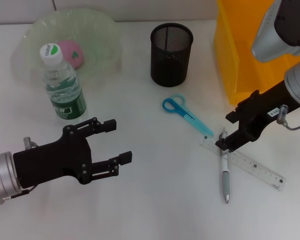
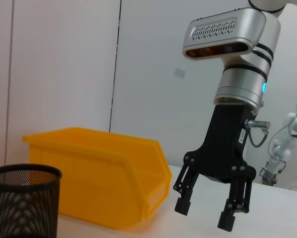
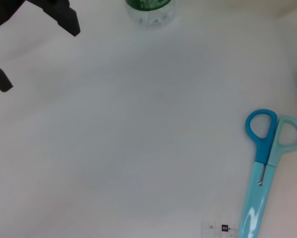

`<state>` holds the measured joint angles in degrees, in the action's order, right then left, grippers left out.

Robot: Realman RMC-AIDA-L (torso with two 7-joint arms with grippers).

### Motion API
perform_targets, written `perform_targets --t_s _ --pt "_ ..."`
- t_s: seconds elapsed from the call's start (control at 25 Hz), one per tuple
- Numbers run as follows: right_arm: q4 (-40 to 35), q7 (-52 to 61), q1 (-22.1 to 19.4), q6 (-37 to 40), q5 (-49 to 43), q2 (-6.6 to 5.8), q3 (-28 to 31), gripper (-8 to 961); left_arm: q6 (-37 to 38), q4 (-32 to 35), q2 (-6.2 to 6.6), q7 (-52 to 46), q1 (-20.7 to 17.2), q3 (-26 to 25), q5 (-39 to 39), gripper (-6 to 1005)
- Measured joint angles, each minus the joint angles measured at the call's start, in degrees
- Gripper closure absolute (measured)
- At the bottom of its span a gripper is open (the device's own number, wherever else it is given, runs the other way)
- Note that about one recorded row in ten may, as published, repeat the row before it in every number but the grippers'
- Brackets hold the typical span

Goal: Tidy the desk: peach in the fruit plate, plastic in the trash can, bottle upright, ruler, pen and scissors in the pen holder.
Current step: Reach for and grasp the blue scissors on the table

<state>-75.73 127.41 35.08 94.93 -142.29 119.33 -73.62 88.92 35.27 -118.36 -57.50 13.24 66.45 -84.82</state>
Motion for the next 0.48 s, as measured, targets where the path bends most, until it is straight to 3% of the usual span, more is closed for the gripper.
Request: perform_targets --t_s 0.48 --pt "4.37 -0.50 0.04 -4.04 0.05 0.13 -1.87 173 -1.93 0.14 -0.03 -0.67 0.57 1.45 0.01 200"
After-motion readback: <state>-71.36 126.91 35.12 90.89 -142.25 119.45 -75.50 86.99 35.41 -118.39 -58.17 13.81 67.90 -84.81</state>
